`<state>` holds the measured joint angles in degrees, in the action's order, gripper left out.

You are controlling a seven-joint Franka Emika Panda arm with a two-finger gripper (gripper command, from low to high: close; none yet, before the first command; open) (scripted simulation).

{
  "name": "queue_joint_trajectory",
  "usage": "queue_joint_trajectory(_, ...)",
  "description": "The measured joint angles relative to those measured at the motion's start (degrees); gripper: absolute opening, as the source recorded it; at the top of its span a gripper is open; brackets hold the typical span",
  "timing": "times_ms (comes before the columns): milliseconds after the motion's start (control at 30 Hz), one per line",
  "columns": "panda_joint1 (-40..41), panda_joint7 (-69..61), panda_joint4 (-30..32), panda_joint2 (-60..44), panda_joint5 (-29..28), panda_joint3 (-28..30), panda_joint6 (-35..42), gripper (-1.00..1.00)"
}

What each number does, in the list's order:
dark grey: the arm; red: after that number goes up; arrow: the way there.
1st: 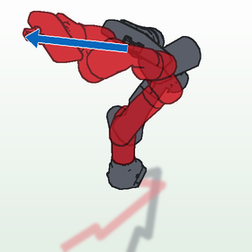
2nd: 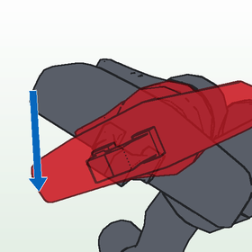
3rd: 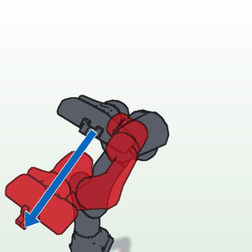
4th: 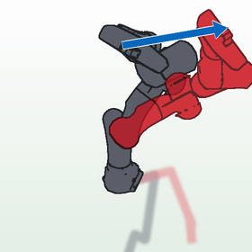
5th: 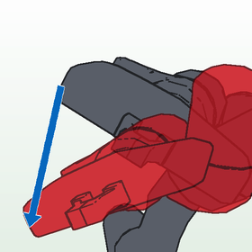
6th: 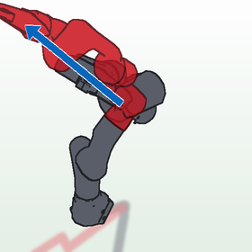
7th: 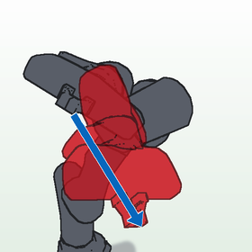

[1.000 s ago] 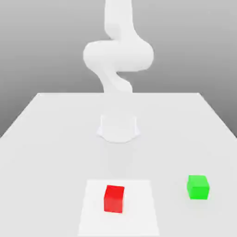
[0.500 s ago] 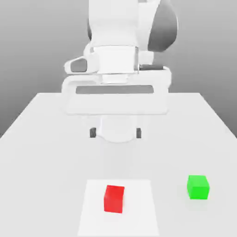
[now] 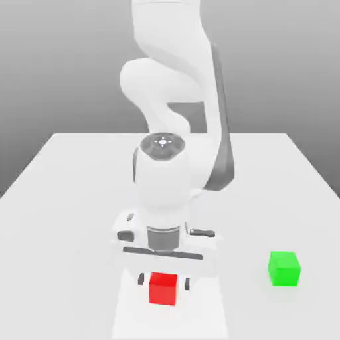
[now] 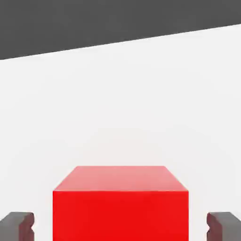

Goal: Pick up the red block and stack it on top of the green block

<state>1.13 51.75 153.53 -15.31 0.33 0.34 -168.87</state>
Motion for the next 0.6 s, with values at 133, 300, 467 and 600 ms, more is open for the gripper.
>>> queue_joint_trajectory(133, 0.1, 0.1, 0.0, -0.2, -0.1, -0.1, -0.1, -1.0)
queue_joint_trajectory(300, 0.1, 0.2, 1.3, 8.8, -0.3, -0.1, 7.5, -1.0)
queue_joint_trajectory(467, -3.8, -1.0, 1.4, 12.8, -0.8, -2.5, 11.4, -1.0)
queue_joint_trajectory(600, -7.8, -2.6, 1.0, 13.7, -1.0, -4.9, 12.7, -1.0)
